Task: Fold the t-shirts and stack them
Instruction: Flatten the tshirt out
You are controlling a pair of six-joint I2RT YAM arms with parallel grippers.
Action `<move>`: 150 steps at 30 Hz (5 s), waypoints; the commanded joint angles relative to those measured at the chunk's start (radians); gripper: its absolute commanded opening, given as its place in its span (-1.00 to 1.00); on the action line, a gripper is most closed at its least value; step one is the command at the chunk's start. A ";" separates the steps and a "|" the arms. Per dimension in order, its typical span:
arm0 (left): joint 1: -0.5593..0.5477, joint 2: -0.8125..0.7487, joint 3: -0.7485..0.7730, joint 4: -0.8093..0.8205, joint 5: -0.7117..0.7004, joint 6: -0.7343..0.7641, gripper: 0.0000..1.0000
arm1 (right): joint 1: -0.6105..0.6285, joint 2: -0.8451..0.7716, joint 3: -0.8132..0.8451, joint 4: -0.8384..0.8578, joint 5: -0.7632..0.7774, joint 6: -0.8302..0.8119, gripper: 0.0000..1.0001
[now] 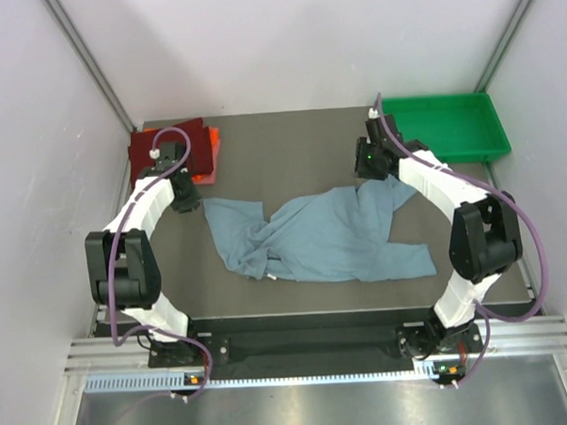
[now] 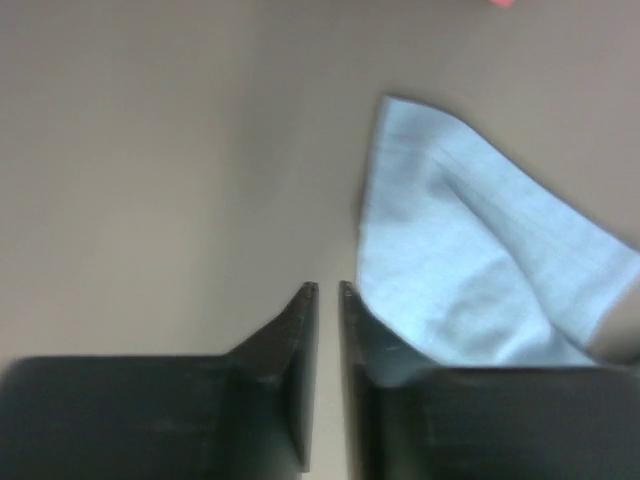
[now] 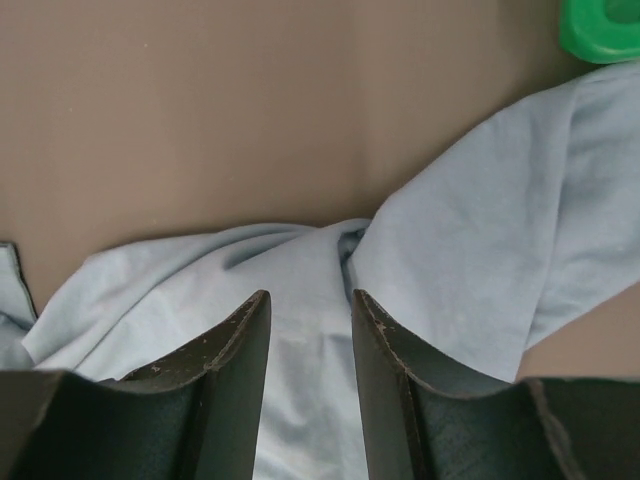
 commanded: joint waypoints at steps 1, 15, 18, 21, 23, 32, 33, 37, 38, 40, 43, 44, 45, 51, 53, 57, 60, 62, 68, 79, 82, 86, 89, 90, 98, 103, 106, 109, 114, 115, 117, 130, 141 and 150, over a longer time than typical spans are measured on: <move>0.000 0.046 -0.003 0.067 0.168 0.030 -0.38 | 0.033 0.013 0.045 -0.017 0.017 -0.014 -0.21; 0.000 0.332 0.151 0.084 0.140 -0.023 -0.11 | 0.059 -0.025 -0.031 0.029 -0.019 -0.046 -0.22; 0.002 0.378 0.177 0.059 0.090 -0.025 -0.14 | 0.059 -0.033 -0.037 0.032 -0.031 -0.047 -0.22; 0.002 0.394 0.185 0.030 0.052 -0.023 -0.21 | 0.059 -0.039 -0.044 0.037 -0.022 -0.050 -0.22; 0.002 0.392 0.180 0.032 0.044 -0.019 -0.30 | 0.059 -0.037 -0.045 0.040 -0.017 -0.050 -0.22; -0.003 0.275 0.241 -0.051 0.099 0.010 -1.00 | 0.000 0.039 0.030 0.002 0.030 -0.034 -0.21; -0.005 0.213 0.241 -0.054 0.120 0.010 -1.00 | -0.011 0.047 0.047 -0.006 0.040 -0.028 -0.18; -0.021 0.051 0.150 -0.019 0.261 0.015 -1.00 | -0.048 0.099 0.137 -0.073 0.102 -0.017 -0.06; -0.023 -0.003 0.089 -0.011 0.287 0.016 -1.00 | -0.054 0.128 0.166 -0.087 0.118 -0.017 -0.04; -0.028 -0.040 0.035 -0.004 0.307 0.018 -1.00 | -0.062 0.157 0.189 -0.109 0.127 -0.018 -0.03; -0.028 -0.089 -0.028 -0.004 0.338 0.029 -1.00 | -0.063 0.208 0.220 -0.127 0.147 -0.018 -0.03; -0.028 -0.114 -0.044 -0.002 0.335 0.029 -1.00 | -0.065 0.235 0.242 -0.138 0.147 -0.015 -0.02; -0.028 -0.126 -0.048 0.001 0.332 0.027 -1.00 | -0.063 0.249 0.252 -0.148 0.152 -0.014 -0.02; -0.029 -0.206 -0.033 0.001 0.302 0.013 -1.00 | -0.083 0.289 0.321 -0.199 0.279 -0.047 -0.03; -0.028 -0.224 -0.035 0.007 0.294 0.012 -1.00 | -0.094 0.285 0.323 -0.207 0.332 -0.067 -0.04; -0.028 -0.220 -0.041 0.015 0.318 0.003 -1.00 | -0.138 0.280 0.277 -0.179 0.333 -0.090 -0.04; -0.028 -0.217 -0.056 0.038 0.344 -0.013 -1.00 | -0.172 0.280 0.225 -0.114 0.275 -0.106 -0.06; -0.028 -0.212 -0.055 0.045 0.357 -0.020 -1.00 | -0.187 0.280 0.196 -0.066 0.203 -0.109 -0.07; -0.029 -0.189 -0.019 0.056 0.360 -0.051 -1.00 | -0.200 0.305 0.157 0.015 0.090 -0.098 -0.07; -0.031 -0.152 -0.016 0.093 0.360 -0.080 -1.00 | -0.201 0.340 0.160 0.043 0.060 -0.090 -0.21; -0.031 -0.157 -0.030 0.105 0.367 -0.086 -1.00 | -0.201 0.328 0.160 0.043 0.052 -0.081 -0.49; -0.029 -0.148 0.055 0.117 0.282 -0.076 -1.00 | -0.200 0.262 0.229 -0.004 0.026 -0.078 -1.00; -0.003 -0.082 0.279 0.057 0.251 -0.105 -1.00 | -0.198 0.149 0.374 -0.134 0.015 -0.102 -1.00; -0.002 -0.062 0.356 0.027 0.246 -0.111 -1.00 | -0.201 0.125 0.425 -0.237 0.036 -0.109 -1.00; -0.001 -0.037 0.783 -0.248 0.238 -0.071 -1.00 | -0.310 -0.297 0.343 -0.485 0.023 -0.095 -0.99; -0.001 -0.267 0.317 -0.147 0.278 -0.053 -1.00 | -0.321 -0.600 -0.159 -0.503 -0.057 0.008 -0.82; -0.001 -0.414 0.048 -0.096 0.317 -0.057 -1.00 | -0.321 -0.839 -0.474 -0.471 -0.057 0.095 -0.57; -0.001 -0.540 -0.160 -0.068 0.332 -0.054 -1.00 | -0.321 -0.970 -0.583 -0.481 -0.080 0.121 -0.34; -0.001 -0.619 -0.393 0.028 0.401 -0.100 -1.00 | -0.318 -0.860 -0.479 -0.378 -0.081 0.080 -0.25; -0.001 -0.605 -0.406 0.029 0.401 -0.103 -1.00 | -0.304 -0.776 -0.423 -0.356 -0.086 0.074 -0.25; -0.001 -0.589 -0.417 0.009 0.374 -0.096 -1.00 | -0.284 -0.687 -0.352 -0.308 -0.066 0.071 -0.26; 0.003 -0.438 -0.369 0.001 0.211 -0.119 -1.00 | 0.030 0.252 0.466 -0.159 -0.035 -0.102 -0.19; 0.014 -0.430 -0.305 -0.063 0.149 -0.123 -1.00 | 0.174 0.356 0.307 -0.106 -0.066 -0.135 -0.37; 0.014 -0.441 -0.251 -0.059 0.040 -0.056 -1.00 | 0.398 -0.069 -0.341 0.002 0.200 0.061 -0.49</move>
